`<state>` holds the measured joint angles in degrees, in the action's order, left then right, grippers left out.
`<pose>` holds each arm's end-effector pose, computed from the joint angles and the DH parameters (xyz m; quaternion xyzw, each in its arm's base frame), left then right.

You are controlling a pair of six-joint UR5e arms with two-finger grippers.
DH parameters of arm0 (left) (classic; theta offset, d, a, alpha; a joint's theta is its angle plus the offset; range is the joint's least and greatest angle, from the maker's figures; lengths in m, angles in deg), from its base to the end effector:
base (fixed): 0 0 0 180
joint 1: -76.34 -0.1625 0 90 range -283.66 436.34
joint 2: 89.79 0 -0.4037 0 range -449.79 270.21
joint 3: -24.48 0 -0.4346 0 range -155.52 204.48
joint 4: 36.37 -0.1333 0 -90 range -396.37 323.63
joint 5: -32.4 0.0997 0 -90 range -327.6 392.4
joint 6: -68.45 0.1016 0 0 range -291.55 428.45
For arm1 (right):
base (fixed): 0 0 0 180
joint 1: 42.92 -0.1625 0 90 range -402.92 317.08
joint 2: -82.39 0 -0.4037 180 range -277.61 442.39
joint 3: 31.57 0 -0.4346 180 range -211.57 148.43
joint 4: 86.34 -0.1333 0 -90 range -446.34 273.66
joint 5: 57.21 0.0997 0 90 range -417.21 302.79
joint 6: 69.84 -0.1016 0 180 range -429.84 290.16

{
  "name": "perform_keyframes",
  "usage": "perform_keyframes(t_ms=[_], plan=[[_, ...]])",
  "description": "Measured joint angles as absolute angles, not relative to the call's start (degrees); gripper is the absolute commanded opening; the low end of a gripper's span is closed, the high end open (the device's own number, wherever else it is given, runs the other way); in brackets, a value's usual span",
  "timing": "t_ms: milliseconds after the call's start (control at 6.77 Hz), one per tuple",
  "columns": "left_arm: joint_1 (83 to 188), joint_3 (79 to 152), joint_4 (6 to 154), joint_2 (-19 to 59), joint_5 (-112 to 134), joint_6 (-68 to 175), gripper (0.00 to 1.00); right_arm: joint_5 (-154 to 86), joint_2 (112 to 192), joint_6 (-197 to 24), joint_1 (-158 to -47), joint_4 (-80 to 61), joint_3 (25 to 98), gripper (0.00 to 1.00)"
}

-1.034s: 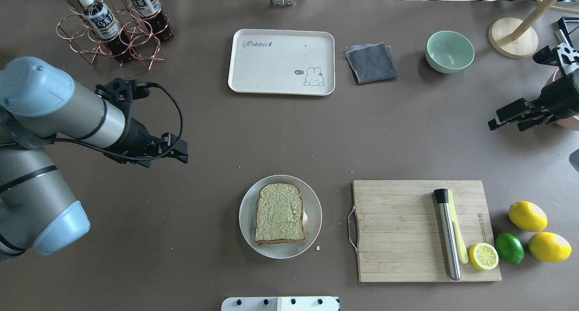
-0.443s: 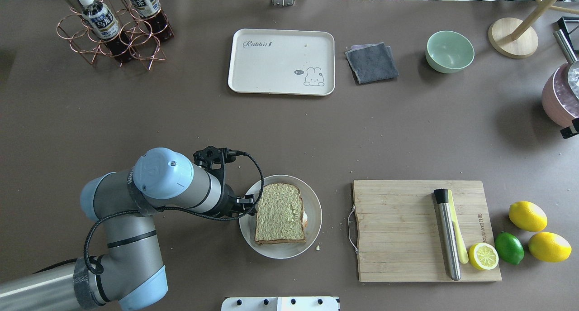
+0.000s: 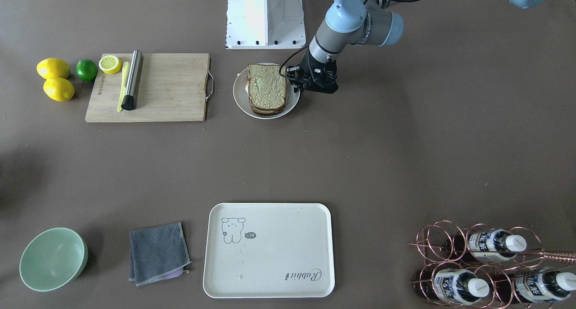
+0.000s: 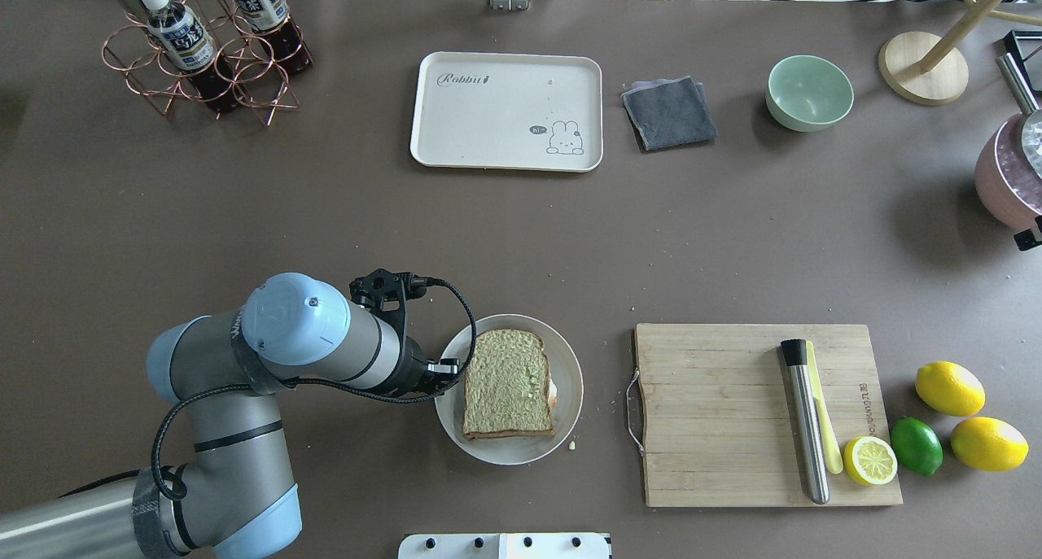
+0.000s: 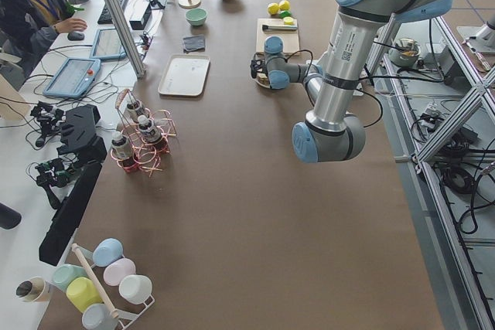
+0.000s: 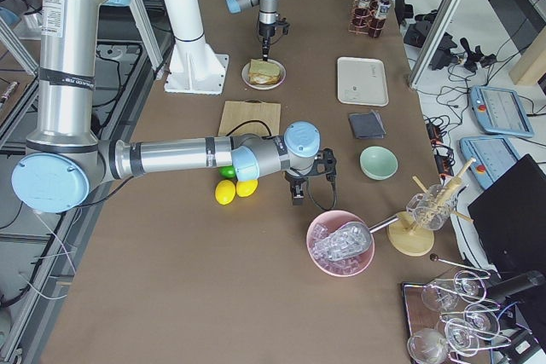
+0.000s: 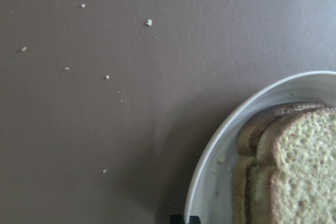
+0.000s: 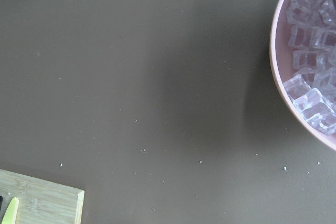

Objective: Make sandwich and place on tray
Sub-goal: 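Grasp the rim of the white sandwich plate with the left gripper, then slide the plate with the left gripper onto the cream tray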

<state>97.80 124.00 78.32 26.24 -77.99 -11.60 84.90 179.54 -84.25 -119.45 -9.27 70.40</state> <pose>0.5811 -0.3336 0.2333 -0.0137 0.5169 0.0030 0.8559 -0.0641 -0.4955 0.5556 0.0300 -0.4546 -0.0605 0.8881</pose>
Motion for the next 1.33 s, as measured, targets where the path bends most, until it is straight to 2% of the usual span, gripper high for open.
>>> perform_keyframes(t_ms=[443, 886, 1034, 1329], plan=[[98.32, 124.50, 78.86, 26.32, -78.09, -11.83, 0.00, 84.91, 179.59, -84.25, -119.63, -8.96, 70.57, 1.00], [104.69, 123.18, 79.19, 28.11, -80.14, -9.96, 0.00, 84.91, 180.00, -84.25, -119.80, -8.91, 71.26, 1.00], [108.37, 120.13, 79.27, 30.31, -82.73, -7.61, 0.00, 84.91, 180.37, -84.23, -119.84, -8.93, 71.71, 1.00], [116.41, 108.56, 79.36, 38.54, -88.91, -1.78, 0.00, 84.91, 181.73, -83.60, -120.17, -8.99, 73.00, 1.00]])
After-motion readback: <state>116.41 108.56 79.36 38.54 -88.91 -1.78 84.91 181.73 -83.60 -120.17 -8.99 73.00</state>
